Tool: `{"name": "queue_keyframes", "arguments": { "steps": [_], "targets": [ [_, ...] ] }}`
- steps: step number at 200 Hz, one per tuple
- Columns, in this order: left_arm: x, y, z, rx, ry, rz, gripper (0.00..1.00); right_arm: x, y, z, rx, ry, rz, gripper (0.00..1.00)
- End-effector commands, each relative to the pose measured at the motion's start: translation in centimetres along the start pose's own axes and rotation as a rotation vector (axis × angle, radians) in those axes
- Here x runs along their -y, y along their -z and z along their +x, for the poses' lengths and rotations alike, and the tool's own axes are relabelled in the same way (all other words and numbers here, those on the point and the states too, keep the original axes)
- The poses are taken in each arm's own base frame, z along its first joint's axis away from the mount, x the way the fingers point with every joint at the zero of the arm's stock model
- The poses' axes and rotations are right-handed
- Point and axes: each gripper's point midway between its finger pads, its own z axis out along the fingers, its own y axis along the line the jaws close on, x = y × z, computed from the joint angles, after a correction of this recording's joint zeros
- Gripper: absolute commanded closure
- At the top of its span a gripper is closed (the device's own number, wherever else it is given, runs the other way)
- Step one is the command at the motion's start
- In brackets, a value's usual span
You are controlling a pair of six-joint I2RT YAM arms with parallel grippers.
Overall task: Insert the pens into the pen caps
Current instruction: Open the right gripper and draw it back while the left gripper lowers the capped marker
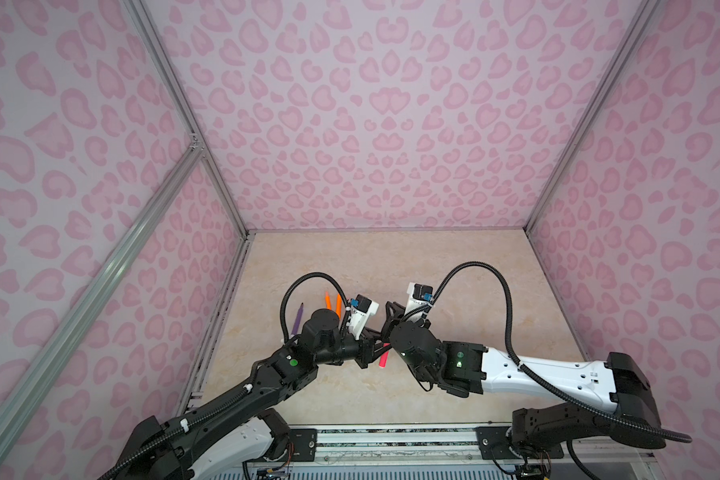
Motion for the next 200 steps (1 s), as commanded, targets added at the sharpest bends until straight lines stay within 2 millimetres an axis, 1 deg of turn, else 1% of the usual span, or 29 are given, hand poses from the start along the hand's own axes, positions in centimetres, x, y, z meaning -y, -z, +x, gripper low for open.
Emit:
{"name": "queue_keyframes", "arguments": {
  "steps": [1, 5, 14, 18, 27, 30, 41, 45, 51, 68, 85, 95, 104, 113, 143, 168, 187, 200],
  "targets": [
    [-4.8, 1.9, -6.5, 0.322, 0.042, -0.303, 0.96, 1.2, 0.6, 2.1, -0.097, 0.091, 0.011, 0.87],
    [-5.1, 2.0, -6.4, 0.321, 0.051, -0.319, 0.96, 1.4, 0.5, 1.8, -0.093, 0.089, 0.015, 0.79],
    [-6.0, 2.1, -6.3, 0.323, 0.071, -0.365, 0.96, 1.8, 0.2, 1.1, -0.087, 0.082, 0.022, 0.57],
    [-6.5, 2.2, -6.2, 0.326, 0.079, -0.389, 0.96, 2.0, 0.0, 0.7, -0.086, 0.076, 0.024, 0.50],
    [-7.6, 2.6, -6.2, 0.336, 0.097, -0.446, 0.96, 2.2, -0.3, -0.1, -0.078, 0.070, 0.022, 0.40],
    [-8.3, 2.7, -5.6, 0.321, 0.111, -0.480, 0.96, 2.3, -0.4, -0.3, -0.077, 0.071, 0.023, 0.37],
    [-10.1, 3.3, -5.1, 0.316, 0.149, -0.569, 0.97, 2.7, -0.6, -1.3, -0.062, 0.069, 0.037, 0.15],
    [-10.8, 3.5, -4.8, 0.310, 0.165, -0.602, 0.97, 3.0, -0.6, -1.7, -0.054, 0.067, 0.045, 0.11],
    [-11.7, 3.6, -4.4, 0.300, 0.186, -0.642, 0.96, 3.4, -0.7, -2.1, -0.045, 0.064, 0.057, 0.08],
    [-14.1, 3.7, -3.3, 0.263, 0.240, -0.726, 0.96, 4.9, -1.0, -3.0, -0.031, 0.042, 0.075, 0.06],
    [-15.9, 3.5, -2.3, 0.223, 0.276, -0.800, 0.96, 6.8, -1.4, -3.4, -0.021, 0.030, 0.088, 0.06],
    [-16.8, 3.5, -1.8, 0.204, 0.292, -0.844, 0.96, 8.3, -1.6, -3.6, -0.008, 0.033, 0.119, 0.06],
    [-17.4, 3.4, -1.3, 0.192, 0.301, -0.870, 0.97, 9.5, -1.7, -3.8, 0.003, 0.041, 0.148, 0.06],
    [-17.9, 3.2, -1.0, 0.175, 0.311, -0.890, 0.96, 10.8, -2.0, -4.0, 0.004, 0.038, 0.173, 0.09],
    [-19.4, 1.9, 0.1, 0.083, 0.336, -0.936, 0.96, 14.2, -2.9, -4.3, -0.022, -0.007, 0.224, 0.12],
    [-20.1, 1.0, 0.6, 0.037, 0.341, -0.949, 0.96, 15.2, -2.8, -4.6, -0.019, 0.017, 0.259, 0.13],
    [-20.5, -0.1, 0.9, -0.019, 0.335, -0.948, 0.97, 15.8, -2.8, -4.2, -0.034, 0.028, 0.268, 0.14],
    [-21.1, -0.8, 1.5, -0.065, 0.341, -0.956, 0.97, 16.1, -3.0, -4.0, -0.044, 0.029, 0.265, 0.16]
  ]
}}
